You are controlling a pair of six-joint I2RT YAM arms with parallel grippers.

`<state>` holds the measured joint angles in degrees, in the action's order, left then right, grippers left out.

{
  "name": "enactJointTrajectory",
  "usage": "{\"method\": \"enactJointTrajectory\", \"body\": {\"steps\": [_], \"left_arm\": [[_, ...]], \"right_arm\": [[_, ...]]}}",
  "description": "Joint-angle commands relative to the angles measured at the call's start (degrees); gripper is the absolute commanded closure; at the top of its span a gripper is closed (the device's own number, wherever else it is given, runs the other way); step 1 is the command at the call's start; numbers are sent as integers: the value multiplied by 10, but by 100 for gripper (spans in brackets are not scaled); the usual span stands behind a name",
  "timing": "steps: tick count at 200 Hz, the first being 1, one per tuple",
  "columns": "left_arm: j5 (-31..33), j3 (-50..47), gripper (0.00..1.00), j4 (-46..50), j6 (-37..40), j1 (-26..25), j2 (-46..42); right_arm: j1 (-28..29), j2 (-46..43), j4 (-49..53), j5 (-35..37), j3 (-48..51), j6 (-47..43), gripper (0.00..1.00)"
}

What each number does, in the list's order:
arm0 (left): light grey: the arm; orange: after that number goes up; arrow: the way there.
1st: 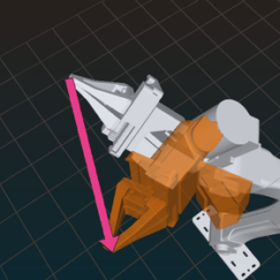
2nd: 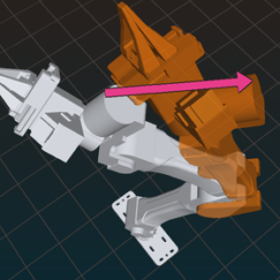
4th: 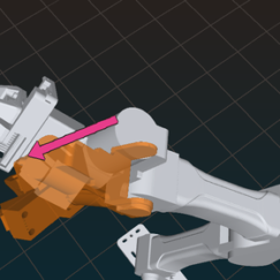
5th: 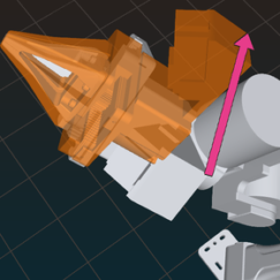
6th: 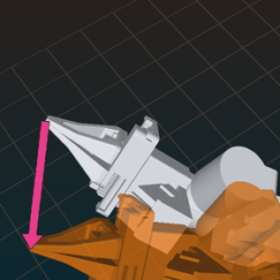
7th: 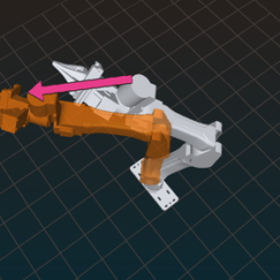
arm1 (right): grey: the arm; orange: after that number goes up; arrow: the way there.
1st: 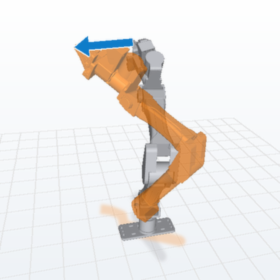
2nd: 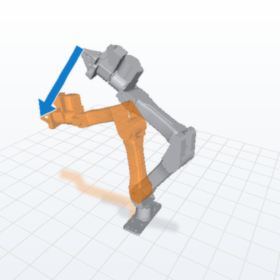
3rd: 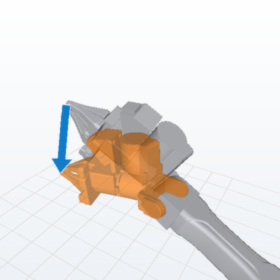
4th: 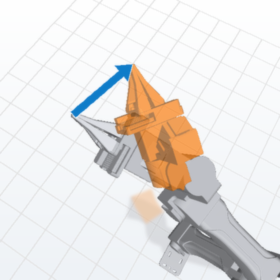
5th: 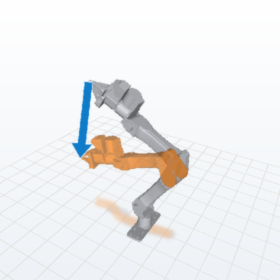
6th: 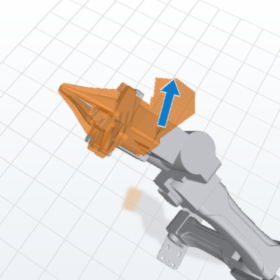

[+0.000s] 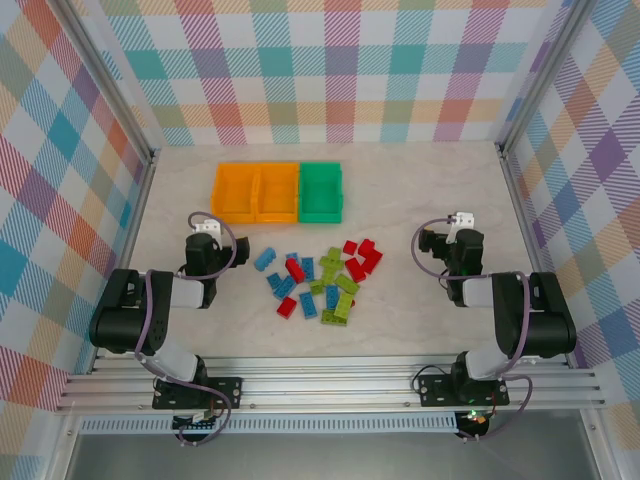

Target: Sort the legos into containers by color

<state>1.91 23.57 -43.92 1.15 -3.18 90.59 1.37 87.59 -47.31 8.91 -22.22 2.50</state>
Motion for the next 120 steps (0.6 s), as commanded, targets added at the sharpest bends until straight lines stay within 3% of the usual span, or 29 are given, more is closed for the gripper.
{"method": "enactJointTrajectory", "body": {"steps": [1, 101, 120], "left_arm": [[-10, 8, 0, -19, 7, 5, -8], [-10, 8, 0, -19, 7, 5, -8], [-10, 7, 0, -21, 7, 5, -10]], "right_arm": [[3, -2, -18, -9, 0, 0, 0], [2, -3, -20, -12, 1, 0, 0], [10, -68, 34, -8, 0, -10, 0]]}}
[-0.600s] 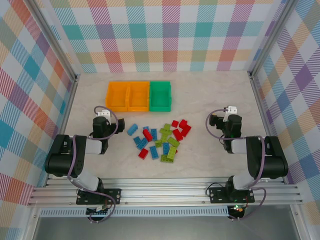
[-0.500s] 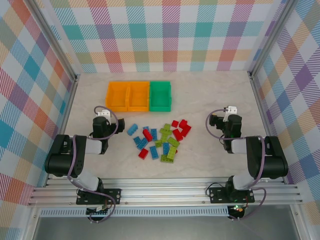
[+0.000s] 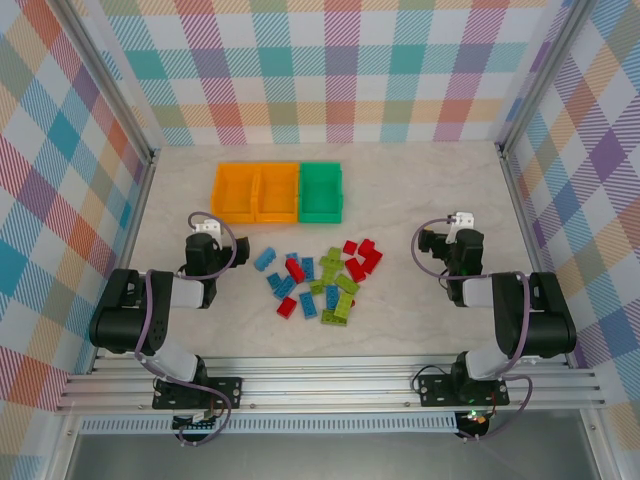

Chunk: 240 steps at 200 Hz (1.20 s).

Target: Sort the legos into containers by color

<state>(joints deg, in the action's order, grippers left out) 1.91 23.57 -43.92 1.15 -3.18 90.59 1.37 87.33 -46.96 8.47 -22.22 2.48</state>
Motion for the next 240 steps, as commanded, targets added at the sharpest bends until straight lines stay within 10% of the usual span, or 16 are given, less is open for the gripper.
{"method": "enactJointTrajectory", "body": {"steps": [1, 37, 83, 118, 162, 240], "left_arm": [[-10, 7, 0, -21, 7, 5, -10], [37, 22, 0, 61, 10, -15, -72], [164, 143, 0, 418, -186, -29, -226], [112, 298, 0, 716, -336, -57, -210], [-115, 362, 5, 823, -233, -151, -123], [20, 404, 27, 833, -136, -176, 23]], "right_arm": [[10, -72, 37, 0, 0, -10, 0], [17, -269, 478, 115, -117, 185, 0], [64, -287, 761, -149, -289, 233, 0], [245, -146, 965, -205, -458, 168, 0], [355, -73, 960, -233, -500, 164, 0], [359, -74, 960, -217, -494, 183, 0]]}}
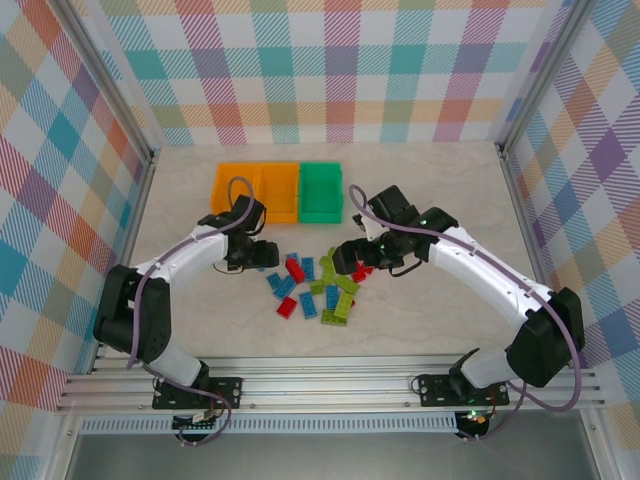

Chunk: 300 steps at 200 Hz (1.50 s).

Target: Sort the legos into containers by color

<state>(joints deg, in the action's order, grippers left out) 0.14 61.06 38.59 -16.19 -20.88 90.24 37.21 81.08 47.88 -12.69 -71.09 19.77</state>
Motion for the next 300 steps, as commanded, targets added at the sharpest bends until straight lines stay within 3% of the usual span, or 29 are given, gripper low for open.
{"method": "enactJointTrajectory", "body": {"steps": [1, 19, 62, 82, 108, 124, 155, 176, 208, 242, 277, 300], "left_arm": [[39, 30, 27, 7, 38, 1, 28], [41, 49, 32, -2, 50, 1, 59], [36, 100, 54, 7, 49, 7, 147], [23, 87, 60, -17, 45, 8, 146], [31, 82, 80, -25, 36, 11, 144], [40, 85, 83, -18, 30, 12, 127], [99, 116, 83, 10, 6, 25, 42], [121, 156, 80, 0, -2, 61, 19], [120, 243, 80, -16, 8, 114, 85], [98, 359, 77, -5, 26, 132, 202], [106, 433, 66, -4, 47, 134, 273], [118, 456, 46, 11, 58, 135, 284]], "right_arm": [[1, -12, 11, -6, -5, 10, 0], [3, -14, 9, -13, -3, 17, 0], [18, -8, 21, -16, -21, 20, 0], [20, -7, 20, -9, -21, 22, 0], [21, -1, 22, -7, -28, 26, 0], [24, 1, 24, -9, -36, 32, 0], [35, -9, 9, -14, -46, 42, 0], [36, -14, -8, -8, -47, 49, 0], [37, -16, -14, -3, -47, 57, 0], [37, -36, -21, -14, -28, 67, 0], [37, -61, -22, -8, -3, 73, 0], [37, -68, -15, -3, 2, 72, 0]]}}
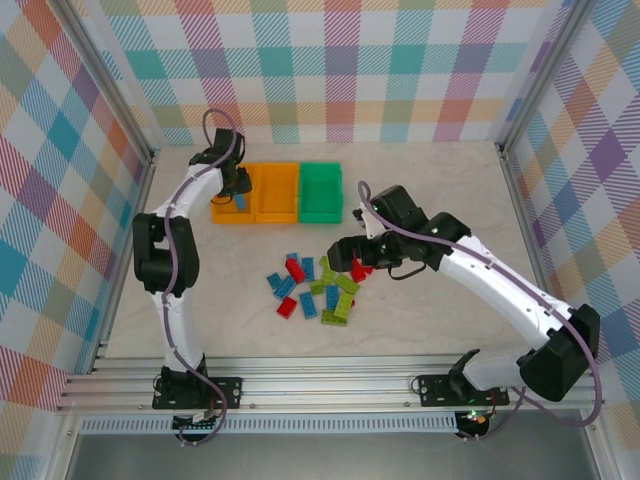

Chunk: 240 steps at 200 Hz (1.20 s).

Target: Sort the legos into containers by color

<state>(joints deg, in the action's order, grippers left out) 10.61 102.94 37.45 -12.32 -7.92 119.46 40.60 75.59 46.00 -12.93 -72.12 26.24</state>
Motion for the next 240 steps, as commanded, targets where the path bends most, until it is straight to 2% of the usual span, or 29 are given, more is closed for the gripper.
{"method": "enactJointTrajectory", "body": {"steps": [1, 15, 39, 62, 88, 126, 139, 156, 166, 187, 206, 240], "left_arm": [[13, 37, 45, 22, 20, 5, -9], [4, 26, 35, 17, 21, 5, -28], [-23, -18, 30, 9, 7, 5, -102], [-77, -88, 27, 1, -25, 2, -229], [-136, -162, 22, -11, -13, -26, -384], [-215, -205, 13, 51, 104, -61, -554], [-259, -206, 0, 97, 164, -61, -593], [-343, -230, 0, 163, 278, -70, -645], [-346, -278, 0, 161, 336, -102, -695], [-435, -375, 0, 166, 438, -113, -789], [-446, -422, 0, 168, 469, -113, -824], [-441, -434, 0, 170, 494, -124, -810]], "right_arm": [[3, -13, 4, 0, 13, 8, 0], [4, -12, 5, 13, 13, 10, 0], [12, 6, 11, 56, 1, 6, 0], [41, 54, 15, 91, -33, -5, 0], [77, 145, 10, 95, -92, -20, 12], [113, 287, -9, 100, -182, -47, 21], [114, 324, -23, 104, -199, -46, 25], [113, 362, -48, 116, -212, -45, 30], [113, 386, -53, 119, -224, -47, 32], [114, 428, -56, 116, -248, -49, 36], [113, 449, -49, 132, -259, -45, 48], [113, 453, -61, 145, -242, -50, 64]]}}
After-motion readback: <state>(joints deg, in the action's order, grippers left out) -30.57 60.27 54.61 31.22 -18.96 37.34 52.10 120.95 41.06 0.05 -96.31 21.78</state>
